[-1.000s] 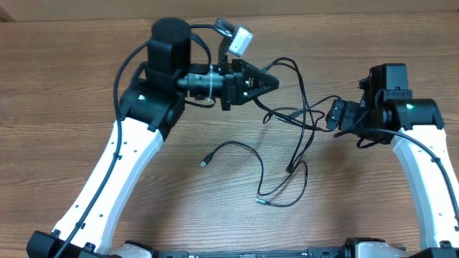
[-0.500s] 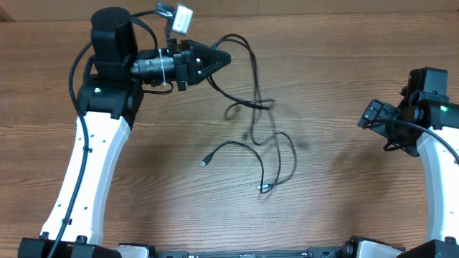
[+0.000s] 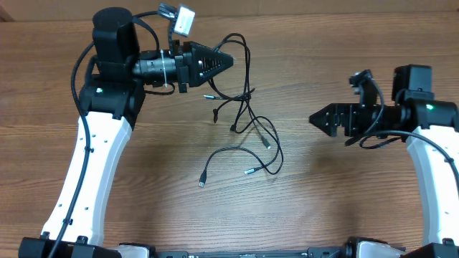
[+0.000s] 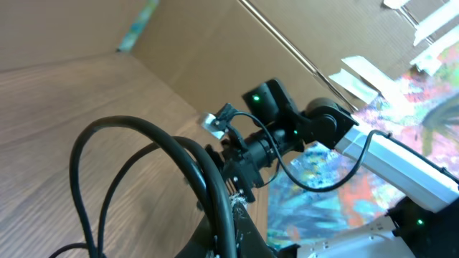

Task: Untangle cables

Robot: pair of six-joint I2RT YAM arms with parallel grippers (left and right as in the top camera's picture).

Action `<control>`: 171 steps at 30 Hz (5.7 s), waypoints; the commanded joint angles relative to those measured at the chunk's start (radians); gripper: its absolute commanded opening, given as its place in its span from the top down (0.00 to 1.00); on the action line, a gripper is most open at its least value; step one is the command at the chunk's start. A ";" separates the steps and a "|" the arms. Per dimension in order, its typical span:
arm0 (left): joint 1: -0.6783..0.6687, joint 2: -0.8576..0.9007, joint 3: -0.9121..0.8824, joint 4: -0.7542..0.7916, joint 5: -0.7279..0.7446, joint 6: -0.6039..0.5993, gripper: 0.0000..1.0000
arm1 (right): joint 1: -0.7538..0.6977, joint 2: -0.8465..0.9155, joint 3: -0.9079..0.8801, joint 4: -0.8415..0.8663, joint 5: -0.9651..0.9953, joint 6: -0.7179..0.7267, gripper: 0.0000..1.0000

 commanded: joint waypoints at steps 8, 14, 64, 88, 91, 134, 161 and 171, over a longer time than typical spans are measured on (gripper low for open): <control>-0.233 -0.017 0.013 0.004 -0.029 0.058 0.96 | 0.161 0.003 0.007 0.258 -0.197 0.153 0.00; -0.340 -0.017 0.013 0.019 -0.127 0.057 0.96 | 0.164 0.003 0.007 0.315 -0.196 0.214 0.00; 0.032 -0.216 0.013 0.302 -0.038 -0.163 0.96 | -0.093 0.003 0.007 0.139 0.515 0.412 0.00; 0.031 -0.106 0.013 -0.604 -0.785 0.174 0.00 | -0.093 0.003 0.007 0.143 0.379 0.351 0.00; 0.031 -0.095 0.013 -0.634 -0.835 0.174 0.00 | -0.086 0.003 0.007 0.143 0.274 0.299 0.00; 0.031 -0.055 0.013 -0.674 -0.907 0.174 0.00 | 0.531 0.299 -0.027 0.200 0.263 0.178 0.11; 0.031 -0.055 0.013 -0.674 -0.907 0.174 0.00 | 0.566 0.401 -0.027 0.358 0.262 0.130 0.09; 0.031 -0.055 0.013 -0.674 -0.907 0.174 0.00 | 0.631 0.412 -0.027 0.424 0.263 0.130 0.17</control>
